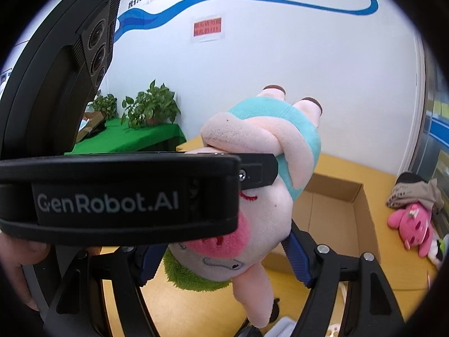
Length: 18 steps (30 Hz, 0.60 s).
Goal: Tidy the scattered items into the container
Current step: 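Lift the pig plush with the left gripper and carry it over the tray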
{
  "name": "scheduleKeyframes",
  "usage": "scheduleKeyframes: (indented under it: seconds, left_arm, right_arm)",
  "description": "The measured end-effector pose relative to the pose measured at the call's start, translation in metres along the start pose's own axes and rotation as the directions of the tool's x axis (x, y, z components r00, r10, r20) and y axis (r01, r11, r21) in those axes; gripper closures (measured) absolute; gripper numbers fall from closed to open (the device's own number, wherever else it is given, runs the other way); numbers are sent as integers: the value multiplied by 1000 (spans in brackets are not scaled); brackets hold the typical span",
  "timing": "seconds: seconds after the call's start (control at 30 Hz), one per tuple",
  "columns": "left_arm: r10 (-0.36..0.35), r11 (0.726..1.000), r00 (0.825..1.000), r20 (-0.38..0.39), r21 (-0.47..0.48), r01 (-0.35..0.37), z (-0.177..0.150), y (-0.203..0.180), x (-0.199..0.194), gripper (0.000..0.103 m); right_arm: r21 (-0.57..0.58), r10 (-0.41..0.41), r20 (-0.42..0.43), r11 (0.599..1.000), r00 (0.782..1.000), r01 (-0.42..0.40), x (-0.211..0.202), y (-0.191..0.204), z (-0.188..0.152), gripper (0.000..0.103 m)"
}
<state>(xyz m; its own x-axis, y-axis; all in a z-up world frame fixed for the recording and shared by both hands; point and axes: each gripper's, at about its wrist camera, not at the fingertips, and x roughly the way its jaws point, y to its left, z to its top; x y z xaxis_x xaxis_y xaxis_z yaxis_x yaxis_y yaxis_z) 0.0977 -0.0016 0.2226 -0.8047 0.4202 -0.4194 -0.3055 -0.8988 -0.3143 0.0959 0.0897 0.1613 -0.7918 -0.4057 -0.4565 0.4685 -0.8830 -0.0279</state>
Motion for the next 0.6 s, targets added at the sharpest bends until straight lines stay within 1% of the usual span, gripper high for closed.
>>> scheduleKeyframes:
  seconds: [0.2,0.37,0.47,0.6]
  left_arm:
    - [7,1000,1000,21,13,-7,38,15,13,32]
    - [27,999,999,40,29,-28,68,27,28,32]
    - [23,1000,999,48,19,-24,91,38,39,32]
    - [23,1000,998,50,1,-23,131,57,56,32]
  right_arm:
    - [-30,-10,28,999,1000,11,16,-4,28,28]
    - [-30,10,32,1000,999,-9,43,-18,58,28]
    - [-43,12,36,999,999,-11,56,-22,76,28]
    - [-75,29,33,997,999,-26,78,-29,104,28]
